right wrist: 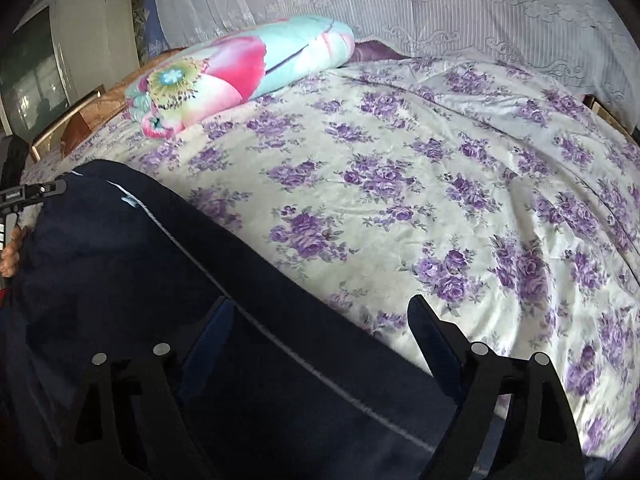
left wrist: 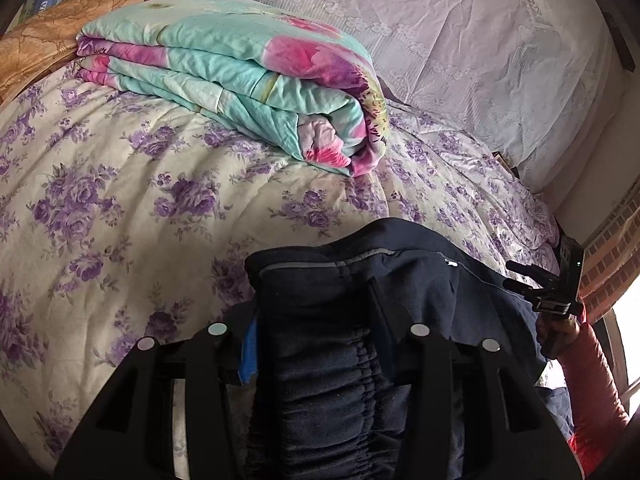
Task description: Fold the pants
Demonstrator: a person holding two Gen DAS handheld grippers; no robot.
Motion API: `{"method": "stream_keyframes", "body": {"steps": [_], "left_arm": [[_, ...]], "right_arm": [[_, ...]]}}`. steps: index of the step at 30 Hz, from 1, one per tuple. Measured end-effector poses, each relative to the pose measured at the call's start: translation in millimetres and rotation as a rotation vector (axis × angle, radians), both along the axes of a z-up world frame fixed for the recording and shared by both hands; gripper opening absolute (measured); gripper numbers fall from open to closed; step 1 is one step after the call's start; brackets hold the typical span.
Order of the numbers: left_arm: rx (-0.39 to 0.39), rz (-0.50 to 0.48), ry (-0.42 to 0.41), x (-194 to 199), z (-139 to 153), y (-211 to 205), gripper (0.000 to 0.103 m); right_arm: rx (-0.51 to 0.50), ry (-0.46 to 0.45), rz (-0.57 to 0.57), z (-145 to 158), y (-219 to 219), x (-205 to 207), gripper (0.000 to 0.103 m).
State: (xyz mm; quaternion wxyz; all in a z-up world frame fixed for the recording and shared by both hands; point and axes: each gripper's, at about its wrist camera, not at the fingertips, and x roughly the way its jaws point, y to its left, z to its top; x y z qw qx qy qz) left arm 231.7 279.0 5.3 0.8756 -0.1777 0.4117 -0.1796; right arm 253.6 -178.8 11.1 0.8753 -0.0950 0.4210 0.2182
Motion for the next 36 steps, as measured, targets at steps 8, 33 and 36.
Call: {"method": "stream_keyframes", "body": {"steps": [8,33,36], "left_arm": [[0.019,0.006,0.007,2,-4,-2,0.045],[-0.286,0.025,-0.125,-151,43,15,0.076],[-0.284,0.007,-0.068,-148,54,-1,0.079]], "right_arm": [[-0.052,-0.010,0.078,-16,12,-12,0.008],[0.110,-0.189,0.062,52,22,-360,0.004],[0.105,-0.162,0.060,36,23,-375,0.004]]}}
